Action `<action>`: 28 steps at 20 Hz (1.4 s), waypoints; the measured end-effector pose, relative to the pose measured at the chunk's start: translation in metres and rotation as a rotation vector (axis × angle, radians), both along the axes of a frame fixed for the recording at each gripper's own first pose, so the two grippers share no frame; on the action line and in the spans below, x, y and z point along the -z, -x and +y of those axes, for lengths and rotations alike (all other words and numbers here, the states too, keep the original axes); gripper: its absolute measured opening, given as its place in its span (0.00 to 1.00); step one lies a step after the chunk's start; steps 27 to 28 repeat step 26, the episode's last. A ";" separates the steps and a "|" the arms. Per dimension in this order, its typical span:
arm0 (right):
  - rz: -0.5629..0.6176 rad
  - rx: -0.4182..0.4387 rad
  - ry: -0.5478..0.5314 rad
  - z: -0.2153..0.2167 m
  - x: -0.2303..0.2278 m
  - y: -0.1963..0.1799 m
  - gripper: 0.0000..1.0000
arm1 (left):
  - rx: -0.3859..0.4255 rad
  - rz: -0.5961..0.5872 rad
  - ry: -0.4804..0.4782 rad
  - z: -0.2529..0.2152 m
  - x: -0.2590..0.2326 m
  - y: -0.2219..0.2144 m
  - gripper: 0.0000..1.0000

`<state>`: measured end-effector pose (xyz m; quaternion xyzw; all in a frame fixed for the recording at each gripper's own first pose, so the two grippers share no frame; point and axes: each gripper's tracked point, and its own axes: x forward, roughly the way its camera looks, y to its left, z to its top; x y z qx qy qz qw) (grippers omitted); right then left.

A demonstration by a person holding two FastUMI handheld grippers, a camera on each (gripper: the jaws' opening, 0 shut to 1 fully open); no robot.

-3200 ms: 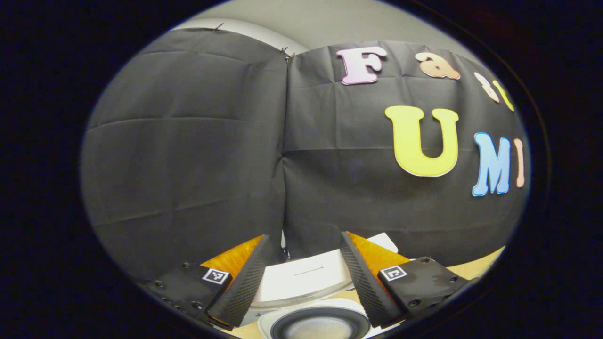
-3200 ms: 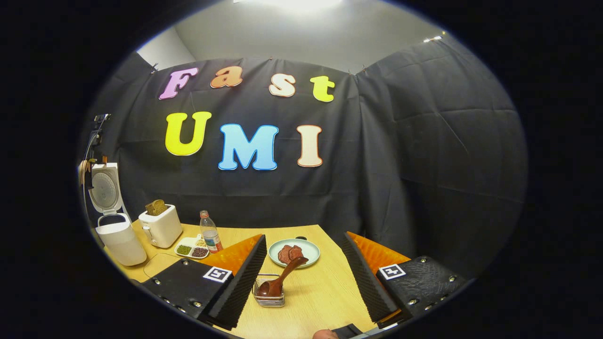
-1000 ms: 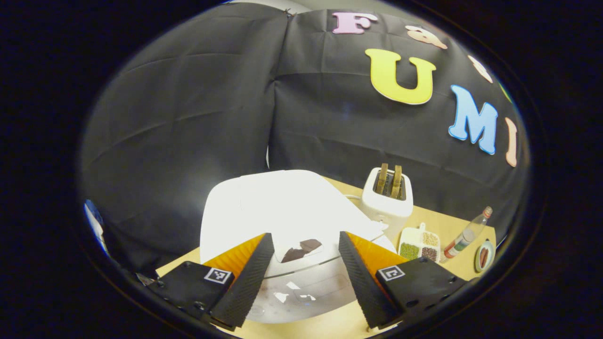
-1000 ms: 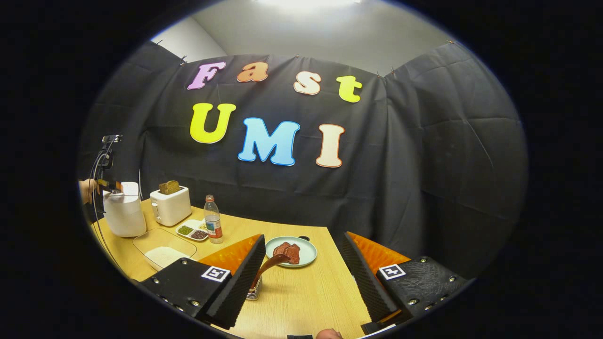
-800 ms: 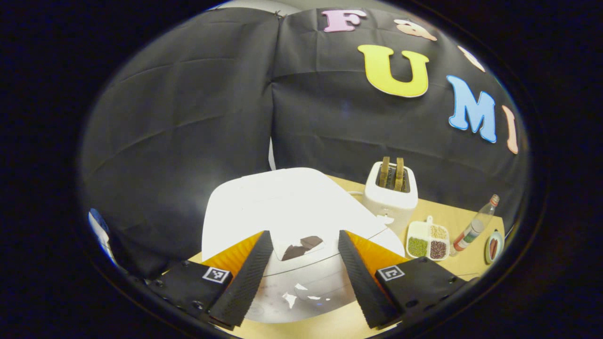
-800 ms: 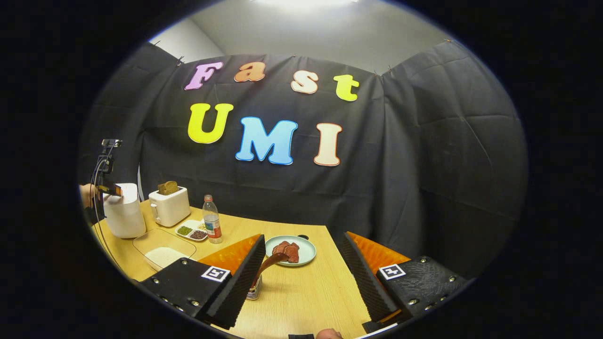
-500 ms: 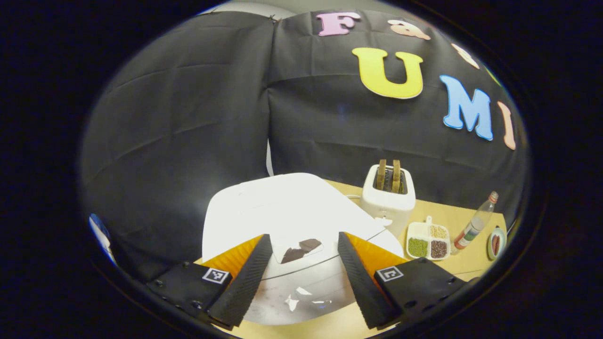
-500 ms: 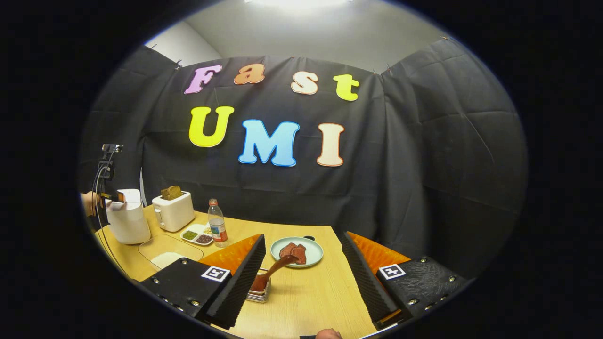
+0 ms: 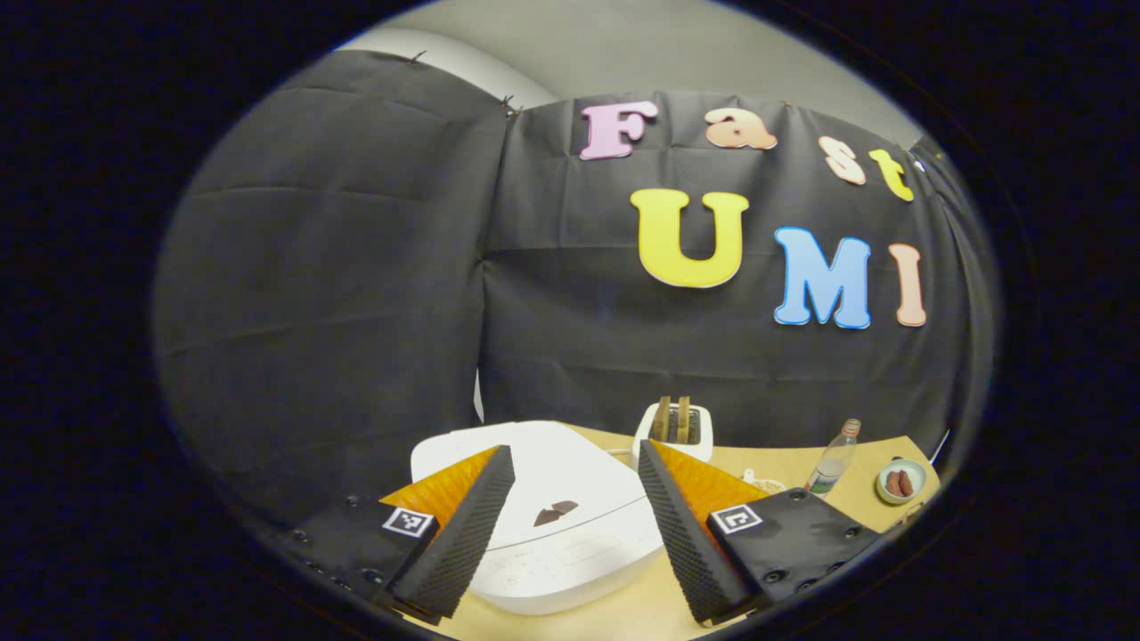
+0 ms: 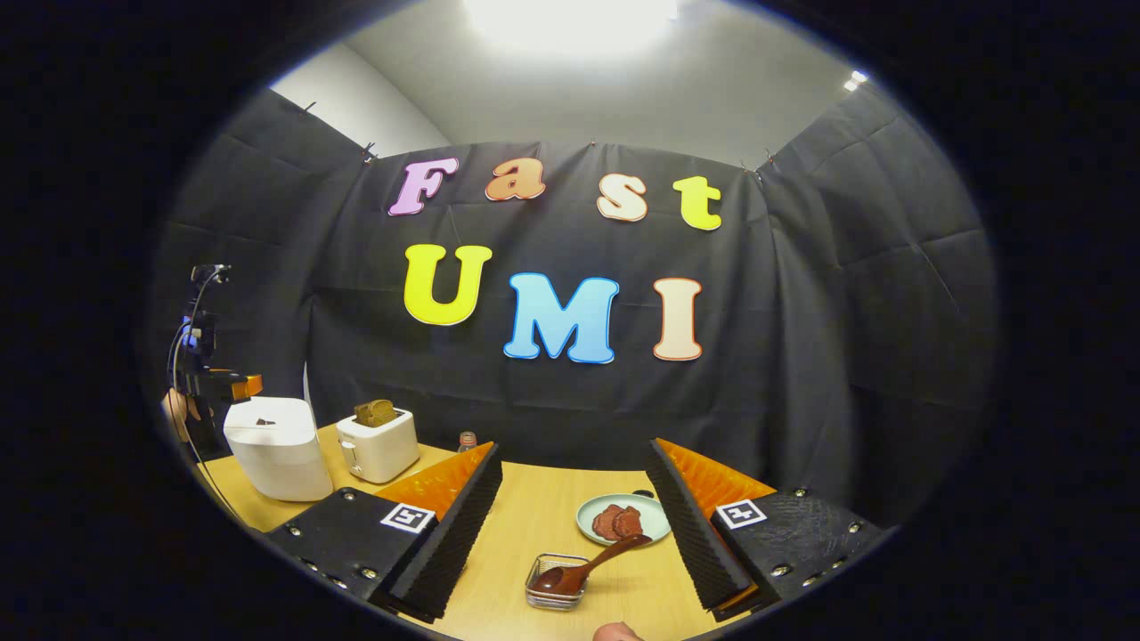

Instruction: Close the left gripper, press the button to open the rice cooker; take a wooden spoon from the chopstick holder with the right hand, scoop a spoonful of rice and pour it into the rice cooker, then put the wooden spoon back into the chopstick holder.

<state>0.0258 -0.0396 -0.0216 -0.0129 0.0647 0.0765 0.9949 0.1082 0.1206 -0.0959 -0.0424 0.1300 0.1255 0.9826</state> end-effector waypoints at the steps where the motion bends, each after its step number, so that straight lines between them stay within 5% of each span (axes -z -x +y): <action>1: -0.007 0.006 -0.012 0.005 -0.003 -0.001 0.99 | 0.019 -0.029 -0.014 -0.004 -0.017 0.008 0.96; 11: -0.057 0.042 -0.079 0.044 -0.010 -0.007 0.99 | 0.186 -0.196 -0.044 -0.057 -0.085 0.084 0.95; 15: -0.083 0.024 -0.077 0.059 -0.017 -0.007 0.99 | 0.175 -0.200 0.012 -0.061 -0.085 0.094 0.95; 28: -0.144 -0.016 -0.071 0.097 -0.034 -0.015 0.99 | 0.173 -0.192 -0.037 -0.038 -0.086 0.103 0.97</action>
